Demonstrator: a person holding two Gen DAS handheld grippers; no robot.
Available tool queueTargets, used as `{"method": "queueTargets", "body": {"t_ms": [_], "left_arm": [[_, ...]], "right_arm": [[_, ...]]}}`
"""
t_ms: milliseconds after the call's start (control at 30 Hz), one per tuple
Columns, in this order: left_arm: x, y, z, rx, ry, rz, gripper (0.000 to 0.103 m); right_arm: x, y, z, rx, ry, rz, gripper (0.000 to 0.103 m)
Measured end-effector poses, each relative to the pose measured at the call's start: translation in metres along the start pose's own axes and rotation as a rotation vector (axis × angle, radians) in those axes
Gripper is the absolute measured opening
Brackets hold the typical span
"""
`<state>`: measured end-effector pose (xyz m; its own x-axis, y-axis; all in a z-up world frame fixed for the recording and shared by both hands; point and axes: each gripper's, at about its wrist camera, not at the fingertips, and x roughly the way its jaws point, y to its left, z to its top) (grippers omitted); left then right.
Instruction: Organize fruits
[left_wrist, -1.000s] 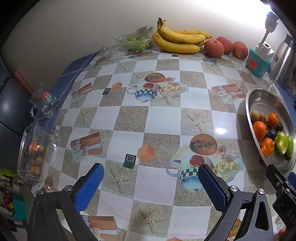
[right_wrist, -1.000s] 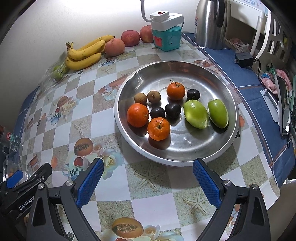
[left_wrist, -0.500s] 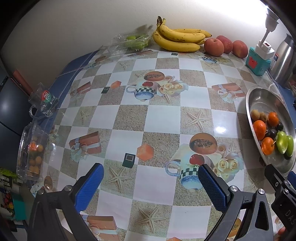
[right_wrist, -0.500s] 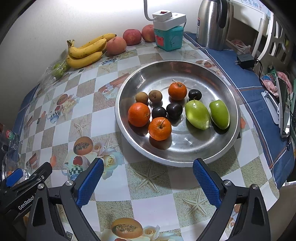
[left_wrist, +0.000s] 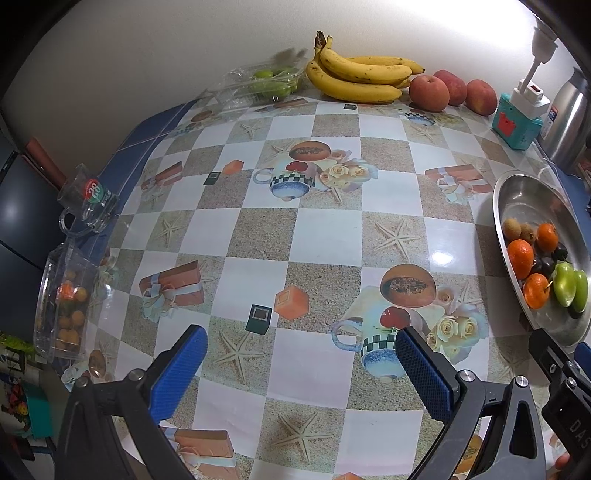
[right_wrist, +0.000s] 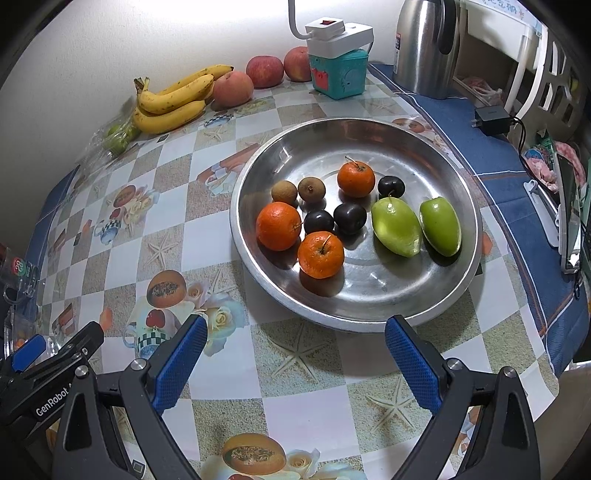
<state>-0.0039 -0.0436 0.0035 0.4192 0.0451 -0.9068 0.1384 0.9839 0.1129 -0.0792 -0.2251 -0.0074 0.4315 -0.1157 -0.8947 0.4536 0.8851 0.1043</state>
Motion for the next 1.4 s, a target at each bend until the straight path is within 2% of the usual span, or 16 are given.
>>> {"method": "queueTargets", "body": {"t_ms": [1400], "left_arm": [[0.0023, 0.0029, -0.0005, -0.004, 0.005, 0.007, 0.103]], "right_arm": [[0.0023, -0.0002, -0.001, -0.002, 0.005, 0.003, 0.097]]}}
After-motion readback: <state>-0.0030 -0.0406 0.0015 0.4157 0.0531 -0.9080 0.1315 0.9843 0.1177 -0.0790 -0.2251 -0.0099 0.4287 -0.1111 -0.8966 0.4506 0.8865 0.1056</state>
